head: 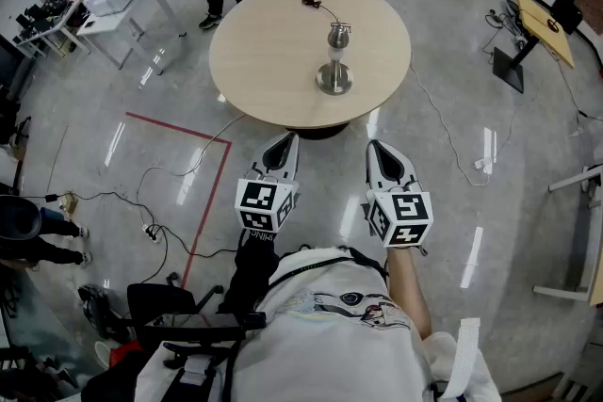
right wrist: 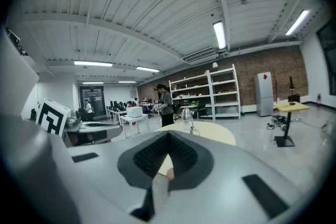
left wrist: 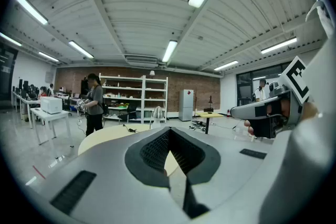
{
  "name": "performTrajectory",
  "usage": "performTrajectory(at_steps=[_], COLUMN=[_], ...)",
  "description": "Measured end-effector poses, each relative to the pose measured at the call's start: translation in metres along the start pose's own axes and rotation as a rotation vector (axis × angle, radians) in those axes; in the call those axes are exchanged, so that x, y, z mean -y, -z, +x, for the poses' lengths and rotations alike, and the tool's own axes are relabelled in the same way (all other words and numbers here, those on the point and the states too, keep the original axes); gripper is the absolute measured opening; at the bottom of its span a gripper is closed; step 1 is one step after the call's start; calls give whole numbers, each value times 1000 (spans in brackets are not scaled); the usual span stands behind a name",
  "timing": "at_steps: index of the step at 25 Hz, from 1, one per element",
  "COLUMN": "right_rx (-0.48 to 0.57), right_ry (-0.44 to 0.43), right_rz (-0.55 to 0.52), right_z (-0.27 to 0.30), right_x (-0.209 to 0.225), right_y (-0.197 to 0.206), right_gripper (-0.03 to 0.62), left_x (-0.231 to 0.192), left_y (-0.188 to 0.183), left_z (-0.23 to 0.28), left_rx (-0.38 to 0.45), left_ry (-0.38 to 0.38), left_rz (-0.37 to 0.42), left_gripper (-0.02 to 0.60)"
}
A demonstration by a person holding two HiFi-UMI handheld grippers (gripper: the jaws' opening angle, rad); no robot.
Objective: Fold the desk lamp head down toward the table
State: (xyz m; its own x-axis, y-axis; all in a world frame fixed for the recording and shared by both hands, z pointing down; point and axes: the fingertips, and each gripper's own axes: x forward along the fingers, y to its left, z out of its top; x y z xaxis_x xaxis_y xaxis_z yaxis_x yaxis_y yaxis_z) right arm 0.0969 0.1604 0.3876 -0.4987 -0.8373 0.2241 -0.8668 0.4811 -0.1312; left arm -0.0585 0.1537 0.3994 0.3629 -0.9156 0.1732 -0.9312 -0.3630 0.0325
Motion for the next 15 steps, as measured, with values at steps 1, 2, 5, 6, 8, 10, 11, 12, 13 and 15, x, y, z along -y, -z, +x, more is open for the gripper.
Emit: performTrajectory(at_steps=[1, 2, 5, 6, 8, 10, 11, 12, 13, 15], right_rx=[0, 0, -4, -6, -9, -13, -15, -19, -23, -33], right_ry=[0, -1, -7, -9, -13, -16, -17, -20, -26, -43], right_rz=[-1, -2, -5, -5, -5, -5, -3, -1, 4, 13], right_z=[0, 0, 1, 2, 3, 5, 5, 5, 5, 5], right_x=[1, 2, 3, 2, 3, 5, 7, 8, 10, 13], right_y=[1, 2, 4, 5, 5, 6, 7, 8, 10, 15], right_gripper=[3, 3, 3, 3, 3, 3, 3, 3, 3, 5], left_x=[1, 3, 5, 5, 6, 8, 9, 11, 12, 16], left_y=[1, 2, 5, 5, 5, 6, 7, 8, 9, 12], left_z=[1, 2, 4, 5, 7, 11, 12, 14, 15, 18], left_rx=[-1, -2, -5, -7, -11, -17, -21, -24, -28, -36], left_ry=[2, 3, 3, 3, 3, 3, 2, 1, -1, -5], left_rz=[0, 1, 2, 2, 3, 4, 4, 3, 2, 0], left_gripper=[2, 2, 2, 2, 2, 2, 2, 2, 2, 2])
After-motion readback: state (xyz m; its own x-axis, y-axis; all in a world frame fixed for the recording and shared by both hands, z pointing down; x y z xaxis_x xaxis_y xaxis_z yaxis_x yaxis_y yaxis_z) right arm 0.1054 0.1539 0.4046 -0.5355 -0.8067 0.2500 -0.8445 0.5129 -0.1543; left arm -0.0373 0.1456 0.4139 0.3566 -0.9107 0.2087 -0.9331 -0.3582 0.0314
